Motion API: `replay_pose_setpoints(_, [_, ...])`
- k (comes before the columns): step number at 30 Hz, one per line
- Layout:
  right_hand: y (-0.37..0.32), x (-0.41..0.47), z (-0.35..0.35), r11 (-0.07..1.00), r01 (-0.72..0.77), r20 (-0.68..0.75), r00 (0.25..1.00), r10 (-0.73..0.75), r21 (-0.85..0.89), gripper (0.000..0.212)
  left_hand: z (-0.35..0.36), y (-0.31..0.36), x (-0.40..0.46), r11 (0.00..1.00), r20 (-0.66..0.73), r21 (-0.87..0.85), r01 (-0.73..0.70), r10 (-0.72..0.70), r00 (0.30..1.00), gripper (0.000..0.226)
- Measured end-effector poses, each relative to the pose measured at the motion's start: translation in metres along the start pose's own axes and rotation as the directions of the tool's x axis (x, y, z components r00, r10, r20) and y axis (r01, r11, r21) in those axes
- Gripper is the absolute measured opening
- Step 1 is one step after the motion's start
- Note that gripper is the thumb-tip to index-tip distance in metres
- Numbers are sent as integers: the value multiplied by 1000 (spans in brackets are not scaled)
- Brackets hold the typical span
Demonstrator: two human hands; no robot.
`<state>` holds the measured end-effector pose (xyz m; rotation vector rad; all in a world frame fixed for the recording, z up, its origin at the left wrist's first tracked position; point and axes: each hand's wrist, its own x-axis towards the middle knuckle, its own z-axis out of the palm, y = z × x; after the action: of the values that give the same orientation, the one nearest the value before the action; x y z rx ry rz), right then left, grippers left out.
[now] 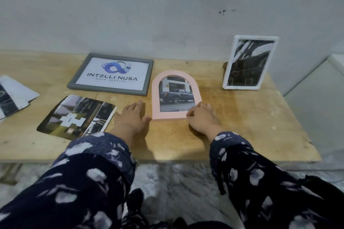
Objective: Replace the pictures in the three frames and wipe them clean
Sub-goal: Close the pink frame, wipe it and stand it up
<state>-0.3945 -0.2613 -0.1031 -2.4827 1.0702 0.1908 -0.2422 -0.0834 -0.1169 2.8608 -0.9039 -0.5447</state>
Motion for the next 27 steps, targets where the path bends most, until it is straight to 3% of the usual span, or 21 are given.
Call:
replay_pose_setpoints(5, [-79,30,-5,986,157,97,982,-163,63,42,-45,-45,29,996,-90,-45,81,-85,992,65])
replay_pose_setpoints(11, [-169,88,-5,938,114,118,980,-160,328,48,-79,-121,92,982,-145,-125,140,-157,977,62])
replay_pose_setpoints(15, [-206,136,4,919,-4,113,993,-44,395,55,-91,-166,136,966,-118,-153,207,-226,967,63])
replay_pose_setpoints(22, [-232,190,33,856,-260,104,965,239,448,70,-86,-204,209,813,-54,-472,341,-413,909,63])
replay_pose_setpoints(27, [-239,200,42,728,-310,33,929,368,612,57,-81,-190,215,724,-57,-569,390,-508,860,76])
